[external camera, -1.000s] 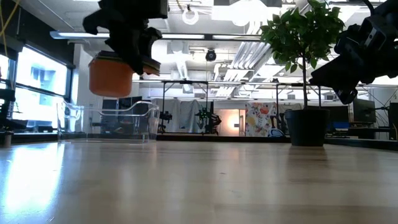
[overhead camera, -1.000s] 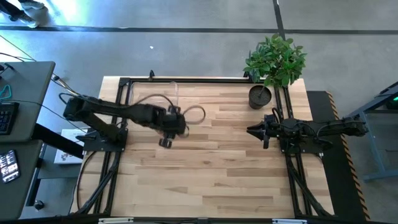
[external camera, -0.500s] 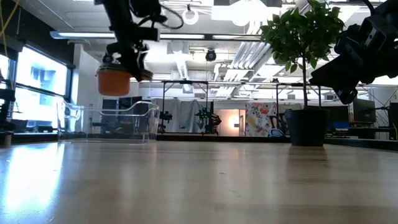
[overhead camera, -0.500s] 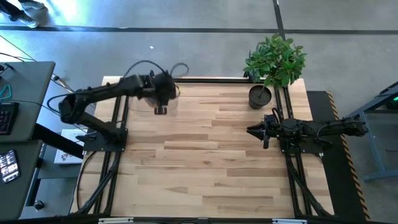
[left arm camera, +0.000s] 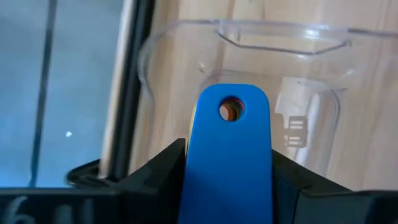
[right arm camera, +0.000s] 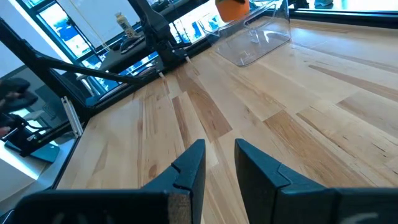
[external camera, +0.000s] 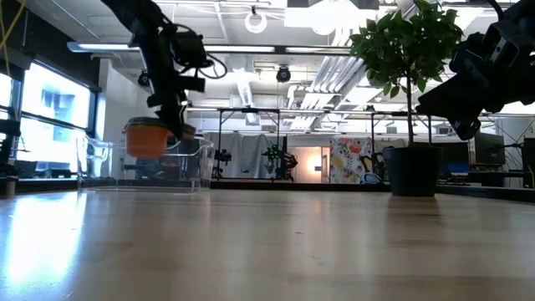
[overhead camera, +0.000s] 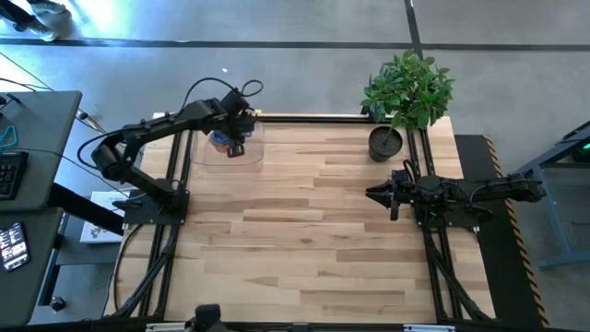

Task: Nest measuring cups in basket
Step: Put the stacked measuring cups in the transparent bin

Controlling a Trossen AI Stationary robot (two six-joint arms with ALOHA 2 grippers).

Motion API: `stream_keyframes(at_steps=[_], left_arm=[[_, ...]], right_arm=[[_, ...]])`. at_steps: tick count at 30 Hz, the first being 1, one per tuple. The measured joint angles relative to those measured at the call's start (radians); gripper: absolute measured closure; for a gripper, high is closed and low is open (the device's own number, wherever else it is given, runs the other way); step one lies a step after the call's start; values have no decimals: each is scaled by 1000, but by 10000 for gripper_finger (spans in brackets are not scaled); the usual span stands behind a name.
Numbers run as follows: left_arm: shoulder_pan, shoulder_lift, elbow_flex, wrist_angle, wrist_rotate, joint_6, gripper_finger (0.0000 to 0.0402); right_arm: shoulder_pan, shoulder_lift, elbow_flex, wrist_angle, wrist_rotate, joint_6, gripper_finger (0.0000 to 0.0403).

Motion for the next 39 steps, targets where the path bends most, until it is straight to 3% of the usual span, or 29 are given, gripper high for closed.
stream_keyframes(at_steps=[12,23,39], left_arm=[[5,72,-112,88,34,-3,248],[4,109,-114,100,53,-23,267],[-71,109,-114,87,20,-45,215]], right_arm=[[0,0,0,0,0,0,324],[0,0,0,0,0,0,324],[0,0,0,0,0,0,324]])
